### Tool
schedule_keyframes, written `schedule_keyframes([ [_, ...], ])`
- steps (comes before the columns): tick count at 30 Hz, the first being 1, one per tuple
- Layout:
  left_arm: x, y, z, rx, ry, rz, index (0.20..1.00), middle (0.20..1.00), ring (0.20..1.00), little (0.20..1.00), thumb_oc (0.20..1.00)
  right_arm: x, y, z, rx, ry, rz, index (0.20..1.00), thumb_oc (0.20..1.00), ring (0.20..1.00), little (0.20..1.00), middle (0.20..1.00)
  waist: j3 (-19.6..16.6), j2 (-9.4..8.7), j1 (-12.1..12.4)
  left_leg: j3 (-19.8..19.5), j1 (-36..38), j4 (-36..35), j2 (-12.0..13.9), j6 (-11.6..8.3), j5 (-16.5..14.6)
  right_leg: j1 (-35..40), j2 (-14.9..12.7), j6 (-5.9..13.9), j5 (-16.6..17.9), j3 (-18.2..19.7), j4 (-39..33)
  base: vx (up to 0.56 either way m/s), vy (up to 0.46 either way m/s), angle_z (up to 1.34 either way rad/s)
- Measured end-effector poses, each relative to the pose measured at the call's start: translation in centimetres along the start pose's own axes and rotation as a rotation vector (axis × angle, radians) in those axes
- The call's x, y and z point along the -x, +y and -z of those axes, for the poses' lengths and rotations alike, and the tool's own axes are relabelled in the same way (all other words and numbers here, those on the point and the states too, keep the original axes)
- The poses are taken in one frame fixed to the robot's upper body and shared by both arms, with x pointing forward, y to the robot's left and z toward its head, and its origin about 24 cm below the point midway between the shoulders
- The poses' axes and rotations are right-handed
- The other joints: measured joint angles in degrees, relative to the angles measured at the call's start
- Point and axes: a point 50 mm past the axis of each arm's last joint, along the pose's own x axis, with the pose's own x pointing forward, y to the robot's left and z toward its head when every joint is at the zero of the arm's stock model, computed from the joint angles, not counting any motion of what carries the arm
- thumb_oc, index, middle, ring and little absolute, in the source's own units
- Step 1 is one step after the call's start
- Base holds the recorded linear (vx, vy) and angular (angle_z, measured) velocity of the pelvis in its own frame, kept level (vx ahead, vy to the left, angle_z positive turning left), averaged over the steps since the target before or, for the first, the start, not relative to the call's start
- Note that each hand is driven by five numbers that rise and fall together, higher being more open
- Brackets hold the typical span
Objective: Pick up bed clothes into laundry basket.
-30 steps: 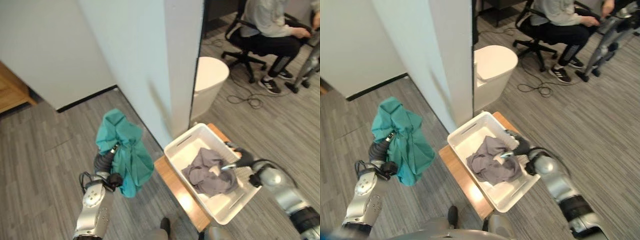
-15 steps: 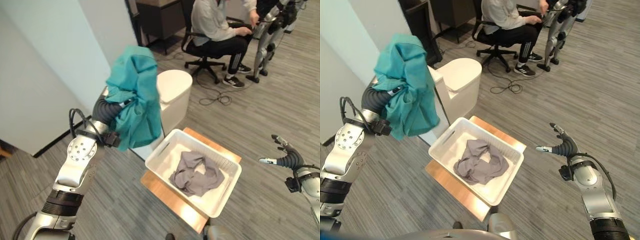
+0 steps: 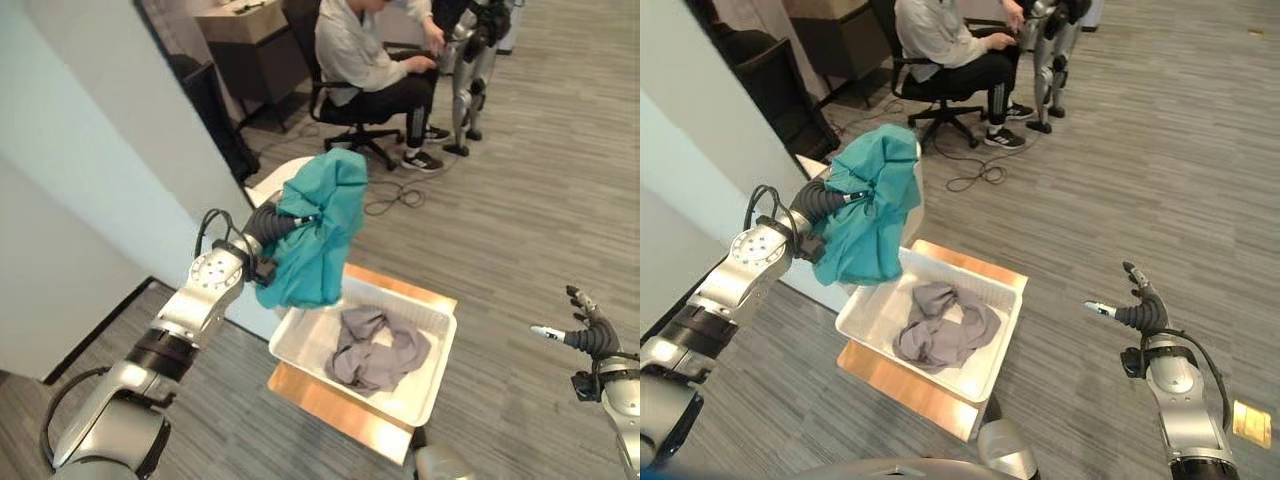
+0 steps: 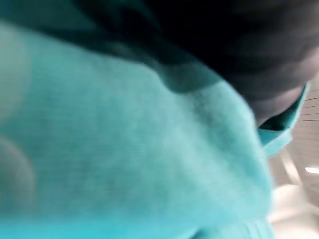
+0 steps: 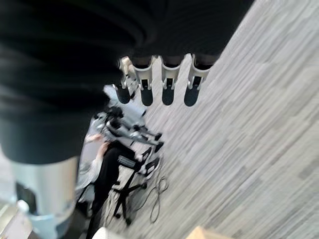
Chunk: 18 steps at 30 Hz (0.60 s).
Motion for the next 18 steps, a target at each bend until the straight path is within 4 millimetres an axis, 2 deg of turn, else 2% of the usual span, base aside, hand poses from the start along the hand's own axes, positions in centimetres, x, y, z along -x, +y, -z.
schedule_keyframes([
  [4,-0.1,-0.7,3.0,0.032,0.115,-0.023,0.200,0.200,0.200,0.200,0.200,0.2,-0.1,0.1,-0.016,0.003,0.010,1.000,1.000,1.000,1.000,1.000,1.1,0.79,-1.3,1.6,-0.4,-0.1,-0.2,0.04,-0.3,-1.0,0.2,0.14,0.3,1.6,0.0,-0.05,0.040,-0.19],
  [7,-0.3,-1.5,4.0,0.051,0.144,-0.030,0.200,0.200,0.200,0.200,0.200,0.8,-0.2,0.8,-0.015,0.030,0.013,1.000,1.000,1.000,1.000,1.000,1.9,0.55,-2.5,1.7,-1.0,0.0,-0.3,0.04,-0.3,-1.8,0.3,0.51,0.6,1.8,0.1,-0.05,0.016,-0.12],
  [8,-0.3,-2.3,4.8,0.069,0.175,-0.030,0.200,0.200,0.200,0.200,0.200,1.3,-0.4,1.4,-0.015,0.054,0.024,1.000,1.000,1.000,1.000,1.000,2.9,-0.05,-2.7,2.9,-1.4,0.0,-0.4,0.02,-0.3,-2.6,0.5,0.66,0.9,2.8,0.1,-0.05,0.017,-0.27],
  [12,-0.1,-3.0,5.5,0.045,0.211,-0.017,0.200,0.200,0.200,0.200,0.200,1.5,-1.1,1.6,-0.030,0.065,0.071,1.000,1.000,1.000,1.000,1.000,4.9,-1.11,-3.1,4.9,-2.6,-0.1,-0.7,0.09,-0.3,-4.7,0.6,0.79,1.3,4.3,0.1,-0.03,0.008,-0.30],
  [14,0.2,-3.5,6.0,-0.008,0.236,0.013,0.200,0.200,0.200,0.200,0.200,1.6,-1.6,1.6,-0.043,0.065,0.104,1.000,1.000,1.000,1.000,1.000,5.6,-1.54,-4.1,5.2,-2.7,-0.1,-0.5,0.05,-0.3,-4.8,0.7,0.70,1.3,4.4,0.1,-0.04,0.012,-0.09],
  [18,0.0,-4.7,6.4,-0.032,0.245,0.046,0.200,0.200,0.200,0.200,0.200,1.5,-1.2,1.4,-0.048,0.053,0.092,1.000,1.000,1.000,1.000,1.000,6.3,-1.72,-3.9,5.7,-3.3,0.0,-0.5,-0.03,-0.4,-5.6,0.9,0.97,1.8,4.6,0.2,-0.06,0.009,-0.05],
])
